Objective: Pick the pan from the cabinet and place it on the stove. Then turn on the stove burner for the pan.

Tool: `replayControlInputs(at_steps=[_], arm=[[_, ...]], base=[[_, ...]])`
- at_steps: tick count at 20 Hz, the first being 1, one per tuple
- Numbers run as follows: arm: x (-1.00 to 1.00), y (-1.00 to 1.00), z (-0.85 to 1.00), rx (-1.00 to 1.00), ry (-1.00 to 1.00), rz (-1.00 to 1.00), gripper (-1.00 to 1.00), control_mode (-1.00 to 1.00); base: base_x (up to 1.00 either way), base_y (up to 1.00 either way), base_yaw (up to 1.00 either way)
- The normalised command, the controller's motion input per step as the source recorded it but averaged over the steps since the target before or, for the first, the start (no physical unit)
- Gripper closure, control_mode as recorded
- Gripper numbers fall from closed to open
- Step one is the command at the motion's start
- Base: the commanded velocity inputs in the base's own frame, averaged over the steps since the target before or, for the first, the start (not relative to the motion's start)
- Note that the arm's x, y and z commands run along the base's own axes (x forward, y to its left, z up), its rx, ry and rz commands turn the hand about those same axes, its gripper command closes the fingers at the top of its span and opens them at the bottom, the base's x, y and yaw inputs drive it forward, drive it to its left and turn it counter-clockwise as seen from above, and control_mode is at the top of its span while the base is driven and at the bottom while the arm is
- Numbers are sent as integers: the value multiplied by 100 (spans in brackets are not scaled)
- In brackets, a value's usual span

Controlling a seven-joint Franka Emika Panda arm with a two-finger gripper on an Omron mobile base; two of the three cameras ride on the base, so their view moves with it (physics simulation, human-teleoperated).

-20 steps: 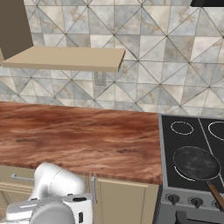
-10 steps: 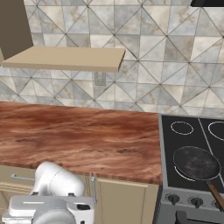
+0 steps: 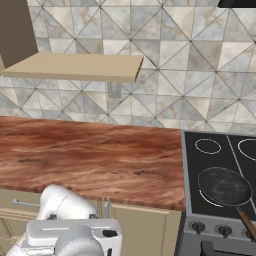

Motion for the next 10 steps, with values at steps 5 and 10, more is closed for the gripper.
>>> replayControlInputs(at_steps=[5, 10], arm=[[3, 0, -50, 0, -38, -4, -100, -100], [0, 8, -58, 0, -38, -10, -100, -100]], base=[[0, 0, 0], [0, 0, 0]])
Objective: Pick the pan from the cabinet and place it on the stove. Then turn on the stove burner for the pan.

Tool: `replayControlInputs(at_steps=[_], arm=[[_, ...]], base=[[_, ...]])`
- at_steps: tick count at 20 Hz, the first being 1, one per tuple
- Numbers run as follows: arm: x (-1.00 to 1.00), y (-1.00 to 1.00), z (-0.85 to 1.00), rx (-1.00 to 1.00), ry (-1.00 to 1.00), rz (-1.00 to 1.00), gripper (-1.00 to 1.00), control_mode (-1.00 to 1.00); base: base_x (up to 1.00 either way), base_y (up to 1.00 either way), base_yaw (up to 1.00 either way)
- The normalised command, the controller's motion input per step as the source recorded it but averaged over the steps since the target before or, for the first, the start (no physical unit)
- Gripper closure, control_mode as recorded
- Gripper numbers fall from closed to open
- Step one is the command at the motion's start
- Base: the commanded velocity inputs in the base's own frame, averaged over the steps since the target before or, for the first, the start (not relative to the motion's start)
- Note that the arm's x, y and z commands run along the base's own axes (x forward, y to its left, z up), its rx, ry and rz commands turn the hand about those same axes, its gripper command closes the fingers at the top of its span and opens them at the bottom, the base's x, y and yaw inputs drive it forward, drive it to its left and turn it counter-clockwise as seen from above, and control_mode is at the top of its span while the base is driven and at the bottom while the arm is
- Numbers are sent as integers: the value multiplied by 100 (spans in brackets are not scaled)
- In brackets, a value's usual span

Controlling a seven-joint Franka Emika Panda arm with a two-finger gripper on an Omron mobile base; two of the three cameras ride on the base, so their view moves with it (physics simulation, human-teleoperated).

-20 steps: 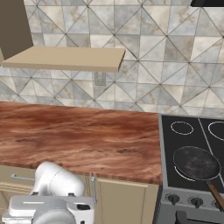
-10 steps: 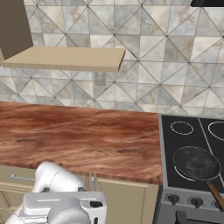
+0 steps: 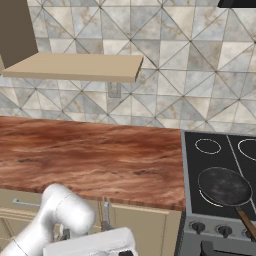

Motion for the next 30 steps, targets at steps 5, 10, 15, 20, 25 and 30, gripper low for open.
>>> replayControlInputs(at_steps=[5, 10, 15, 20, 25, 30], arm=[[4, 27, -49, 0, -31, -17, -100, -100], [29, 26, -39, 0, -22, -26, -100, -100], [31, 6, -31, 0, -16, -24, -100, -100], [16, -9, -18, 0, -14, -10, -100, -100], [12, -27, -18, 0, -13, -1, -100, -100], [9, -36, -13, 0, -12, 0, -100, -100]], base=[[0, 0, 0], [0, 0, 0], [0, 0, 0], [0, 0, 0], [0, 0, 0], [0, 0, 0]])
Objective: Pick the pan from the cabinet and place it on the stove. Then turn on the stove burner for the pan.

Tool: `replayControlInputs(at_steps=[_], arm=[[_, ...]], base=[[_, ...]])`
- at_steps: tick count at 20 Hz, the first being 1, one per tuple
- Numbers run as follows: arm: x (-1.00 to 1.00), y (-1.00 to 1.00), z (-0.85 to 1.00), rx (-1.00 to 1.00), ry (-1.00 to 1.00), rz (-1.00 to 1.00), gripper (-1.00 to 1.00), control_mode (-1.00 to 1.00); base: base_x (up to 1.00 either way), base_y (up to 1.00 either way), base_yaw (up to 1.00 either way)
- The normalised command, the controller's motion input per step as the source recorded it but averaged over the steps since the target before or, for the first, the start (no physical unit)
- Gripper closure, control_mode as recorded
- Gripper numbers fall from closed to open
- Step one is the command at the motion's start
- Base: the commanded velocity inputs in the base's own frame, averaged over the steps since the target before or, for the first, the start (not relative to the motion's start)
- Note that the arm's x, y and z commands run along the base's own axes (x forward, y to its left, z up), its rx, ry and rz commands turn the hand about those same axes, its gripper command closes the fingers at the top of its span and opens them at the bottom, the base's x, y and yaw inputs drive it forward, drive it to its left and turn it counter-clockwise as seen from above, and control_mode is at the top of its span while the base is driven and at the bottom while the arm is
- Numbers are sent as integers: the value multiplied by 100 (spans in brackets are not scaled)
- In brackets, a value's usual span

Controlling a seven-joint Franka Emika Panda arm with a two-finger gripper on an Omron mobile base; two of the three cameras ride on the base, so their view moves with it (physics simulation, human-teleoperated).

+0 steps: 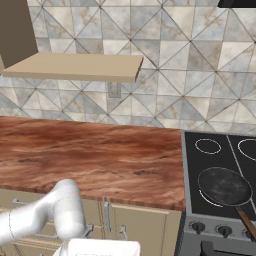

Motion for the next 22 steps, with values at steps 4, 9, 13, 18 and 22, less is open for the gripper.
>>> replayControlInputs(at_steps=[4, 9, 13, 18, 22], arm=[[15, -33, -6, -1, -8, 0, -100, -100], [15, -29, -19, -2, -5, 2, -100, -100], [8, -25, -21, -7, 0, 6, -100, -100], [9, -38, -8, -2, 8, 8, -100, -100], [15, -31, -16, 0, 19, 6, -100, -100]], base=[[0, 0, 0], [0, 0, 0], [0, 0, 0], [0, 0, 0], [0, 0, 0]])
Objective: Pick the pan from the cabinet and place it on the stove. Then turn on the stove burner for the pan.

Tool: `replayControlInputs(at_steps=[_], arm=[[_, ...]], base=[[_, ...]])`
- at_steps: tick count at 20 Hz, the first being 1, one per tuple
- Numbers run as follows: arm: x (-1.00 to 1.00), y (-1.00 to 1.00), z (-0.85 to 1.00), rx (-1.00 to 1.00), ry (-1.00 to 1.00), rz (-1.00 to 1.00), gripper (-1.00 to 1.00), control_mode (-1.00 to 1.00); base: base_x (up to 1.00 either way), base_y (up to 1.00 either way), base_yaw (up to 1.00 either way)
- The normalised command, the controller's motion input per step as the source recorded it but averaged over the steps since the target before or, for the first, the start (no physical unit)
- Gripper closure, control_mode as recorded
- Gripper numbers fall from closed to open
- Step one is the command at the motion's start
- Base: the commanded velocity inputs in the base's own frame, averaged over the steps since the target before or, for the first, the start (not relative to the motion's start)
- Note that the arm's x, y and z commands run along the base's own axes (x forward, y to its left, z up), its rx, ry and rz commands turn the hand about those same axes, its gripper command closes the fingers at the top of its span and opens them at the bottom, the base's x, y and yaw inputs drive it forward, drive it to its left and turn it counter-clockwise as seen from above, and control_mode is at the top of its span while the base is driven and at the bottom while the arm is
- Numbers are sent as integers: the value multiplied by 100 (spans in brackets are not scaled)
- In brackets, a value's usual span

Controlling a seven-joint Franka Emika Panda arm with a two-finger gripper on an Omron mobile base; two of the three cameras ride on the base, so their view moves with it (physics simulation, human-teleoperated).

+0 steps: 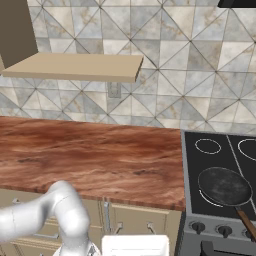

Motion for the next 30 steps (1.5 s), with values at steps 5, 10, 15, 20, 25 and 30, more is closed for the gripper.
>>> replayControlInputs(at_steps=[5, 10, 15, 20, 25, 30], arm=[[13, -19, -42, 0, 25, 1, -100, -100], [5, -34, -26, 3, 13, 0, -100, -100], [11, -20, -11, 4, 12, -1, -100, -100], [23, -1, -27, 0, 17, -4, -100, -100], [18, -2, -29, 0, 11, -11, -100, -100], [9, -5, -24, 0, 2, -17, -100, -100]], base=[[0, 0, 0], [0, 0, 0], [0, 0, 0], [0, 0, 0], [0, 0, 0], [0, 0, 0]])
